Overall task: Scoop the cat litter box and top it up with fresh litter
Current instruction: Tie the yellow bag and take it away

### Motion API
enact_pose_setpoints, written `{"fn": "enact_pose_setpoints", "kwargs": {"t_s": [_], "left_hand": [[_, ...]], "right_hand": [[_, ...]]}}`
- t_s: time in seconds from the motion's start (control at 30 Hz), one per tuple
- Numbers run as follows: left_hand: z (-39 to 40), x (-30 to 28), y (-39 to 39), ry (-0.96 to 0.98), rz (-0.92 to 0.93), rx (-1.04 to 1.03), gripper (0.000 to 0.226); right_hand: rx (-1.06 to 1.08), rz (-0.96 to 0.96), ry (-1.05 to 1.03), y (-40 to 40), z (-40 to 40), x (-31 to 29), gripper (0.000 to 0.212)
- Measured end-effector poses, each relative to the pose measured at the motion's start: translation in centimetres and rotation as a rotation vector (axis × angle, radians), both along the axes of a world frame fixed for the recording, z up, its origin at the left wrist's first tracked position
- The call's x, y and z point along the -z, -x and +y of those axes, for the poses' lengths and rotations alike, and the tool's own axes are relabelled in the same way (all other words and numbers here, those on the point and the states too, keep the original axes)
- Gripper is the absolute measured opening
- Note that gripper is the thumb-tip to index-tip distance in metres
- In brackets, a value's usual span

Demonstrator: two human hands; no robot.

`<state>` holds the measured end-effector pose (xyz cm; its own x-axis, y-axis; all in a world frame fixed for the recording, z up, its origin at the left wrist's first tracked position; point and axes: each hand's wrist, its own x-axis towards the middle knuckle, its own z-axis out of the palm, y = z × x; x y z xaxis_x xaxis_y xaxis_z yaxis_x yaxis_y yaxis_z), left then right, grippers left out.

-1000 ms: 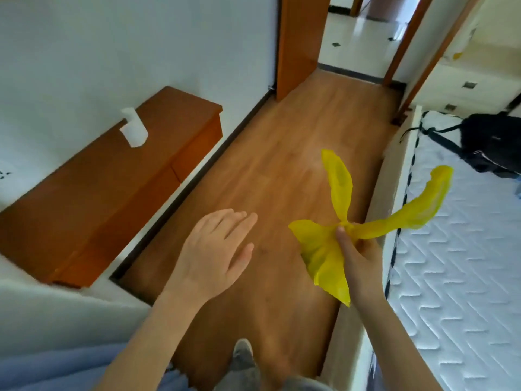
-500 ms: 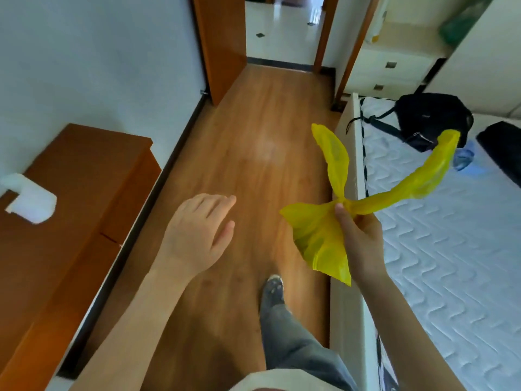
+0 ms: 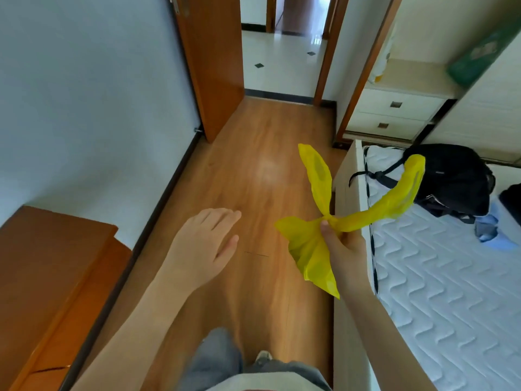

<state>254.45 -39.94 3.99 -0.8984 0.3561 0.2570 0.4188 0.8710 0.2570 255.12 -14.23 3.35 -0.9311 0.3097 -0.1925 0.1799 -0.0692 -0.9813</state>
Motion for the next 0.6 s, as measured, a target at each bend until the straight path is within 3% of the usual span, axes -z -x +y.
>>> {"fn": "enact_pose_setpoints", "kwargs": {"t_s": [0.3,0.6], "left_hand": [[-1.6,3.1,21.3,-0.055,-0.002,0.089,0.043],[-1.6,1.3,46.3,-0.037,0.008,0.263,0.044]], "right_hand": [[0.098,-0.049,-0.045,18.8,-1.4,4.0,0.01],[0.258,0.054,-0.139,38.1,-0.3,2.6,0.012]]}}
